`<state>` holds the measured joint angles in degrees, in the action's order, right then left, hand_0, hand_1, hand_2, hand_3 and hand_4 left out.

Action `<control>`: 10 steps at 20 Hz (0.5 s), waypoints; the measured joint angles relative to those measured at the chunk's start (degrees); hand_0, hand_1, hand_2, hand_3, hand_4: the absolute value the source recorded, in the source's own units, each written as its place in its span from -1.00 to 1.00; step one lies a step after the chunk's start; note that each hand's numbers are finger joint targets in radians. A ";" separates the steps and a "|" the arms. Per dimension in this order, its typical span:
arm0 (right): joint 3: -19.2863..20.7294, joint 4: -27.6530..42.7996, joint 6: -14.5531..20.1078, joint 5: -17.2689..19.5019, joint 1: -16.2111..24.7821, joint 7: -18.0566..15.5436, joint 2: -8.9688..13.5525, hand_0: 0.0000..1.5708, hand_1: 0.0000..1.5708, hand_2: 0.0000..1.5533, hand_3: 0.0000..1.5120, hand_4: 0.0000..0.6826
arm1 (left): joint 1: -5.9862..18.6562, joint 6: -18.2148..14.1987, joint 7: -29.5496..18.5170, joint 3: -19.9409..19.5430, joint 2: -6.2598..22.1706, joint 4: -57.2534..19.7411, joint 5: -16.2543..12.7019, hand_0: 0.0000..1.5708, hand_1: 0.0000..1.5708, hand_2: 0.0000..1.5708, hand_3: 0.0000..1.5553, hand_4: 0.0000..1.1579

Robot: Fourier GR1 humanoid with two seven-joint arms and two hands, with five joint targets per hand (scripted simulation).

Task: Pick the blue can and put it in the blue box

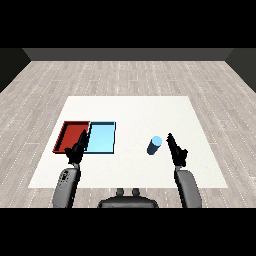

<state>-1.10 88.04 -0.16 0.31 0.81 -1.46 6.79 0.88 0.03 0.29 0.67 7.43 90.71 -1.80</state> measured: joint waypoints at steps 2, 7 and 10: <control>0.34 0.19 0.26 0.63 -0.12 -0.06 -0.42 -1.00 -1.00 -1.00 -1.00 -1.00 | -0.02 0.15 -0.12 -0.40 -0.35 -0.06 0.53 -1.00 -1.00 -1.00 -1.00 -1.00; 0.29 1.17 -0.01 0.49 -0.97 -1.44 -2.18 -1.00 -1.00 -1.00 -1.00 -1.00 | 0.38 0.85 -2.25 -1.94 -0.88 1.09 0.24 -1.00 -1.00 -1.00 -1.00 -1.00; 0.77 3.18 -3.38 -3.74 -1.39 -5.38 -2.89 -1.00 -1.00 -1.00 -1.00 -1.00 | 0.25 2.61 -8.22 -2.47 -2.05 2.58 -2.29 -1.00 -1.00 -1.00 -1.00 -1.00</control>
<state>-0.33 91.22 -3.54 -3.43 -0.58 -6.84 3.90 1.13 2.64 -7.93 -1.79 5.38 93.28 -4.08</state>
